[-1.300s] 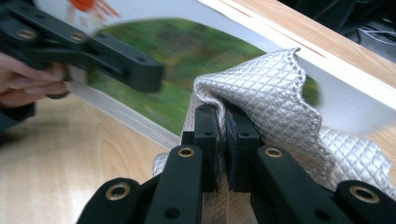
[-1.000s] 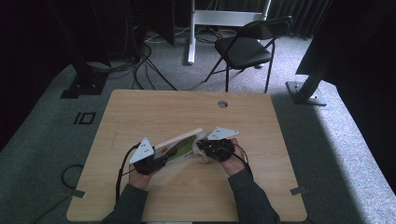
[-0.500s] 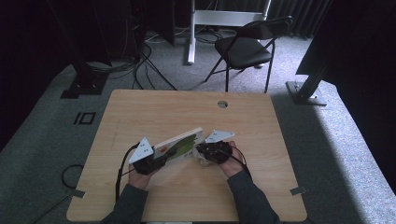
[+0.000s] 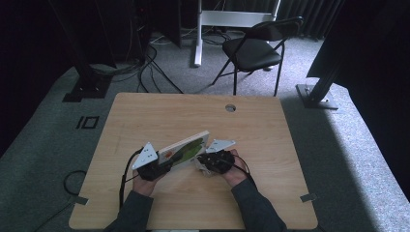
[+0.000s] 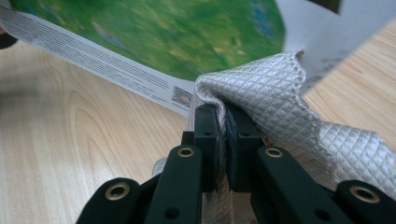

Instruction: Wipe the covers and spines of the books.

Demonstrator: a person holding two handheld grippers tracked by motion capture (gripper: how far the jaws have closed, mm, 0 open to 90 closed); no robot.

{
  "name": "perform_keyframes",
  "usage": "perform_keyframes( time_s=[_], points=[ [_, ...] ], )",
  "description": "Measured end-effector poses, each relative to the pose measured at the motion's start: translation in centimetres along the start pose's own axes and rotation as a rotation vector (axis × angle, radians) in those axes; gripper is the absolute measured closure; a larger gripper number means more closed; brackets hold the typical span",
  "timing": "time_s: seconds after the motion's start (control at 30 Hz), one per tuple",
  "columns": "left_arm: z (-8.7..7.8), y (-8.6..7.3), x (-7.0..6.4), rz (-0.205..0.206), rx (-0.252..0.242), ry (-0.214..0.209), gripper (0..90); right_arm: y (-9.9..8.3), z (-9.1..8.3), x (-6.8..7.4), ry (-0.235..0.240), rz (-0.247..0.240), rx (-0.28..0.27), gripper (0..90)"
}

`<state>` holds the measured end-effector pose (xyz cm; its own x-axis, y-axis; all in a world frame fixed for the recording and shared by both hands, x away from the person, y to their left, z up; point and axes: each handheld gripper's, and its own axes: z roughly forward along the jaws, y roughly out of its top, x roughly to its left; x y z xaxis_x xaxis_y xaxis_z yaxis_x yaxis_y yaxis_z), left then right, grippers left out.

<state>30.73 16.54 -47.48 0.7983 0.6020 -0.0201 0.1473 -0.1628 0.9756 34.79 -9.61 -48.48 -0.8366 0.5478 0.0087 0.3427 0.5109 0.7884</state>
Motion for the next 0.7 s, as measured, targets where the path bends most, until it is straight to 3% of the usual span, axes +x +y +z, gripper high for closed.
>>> perform_keyframes(
  time_s=[0.7],
  points=[
    [0.2,-0.1,-0.1,-0.004,0.009,0.003,78.1,2.5,0.9,5.2,0.099,-0.126,-0.052,84.7]
  ],
)
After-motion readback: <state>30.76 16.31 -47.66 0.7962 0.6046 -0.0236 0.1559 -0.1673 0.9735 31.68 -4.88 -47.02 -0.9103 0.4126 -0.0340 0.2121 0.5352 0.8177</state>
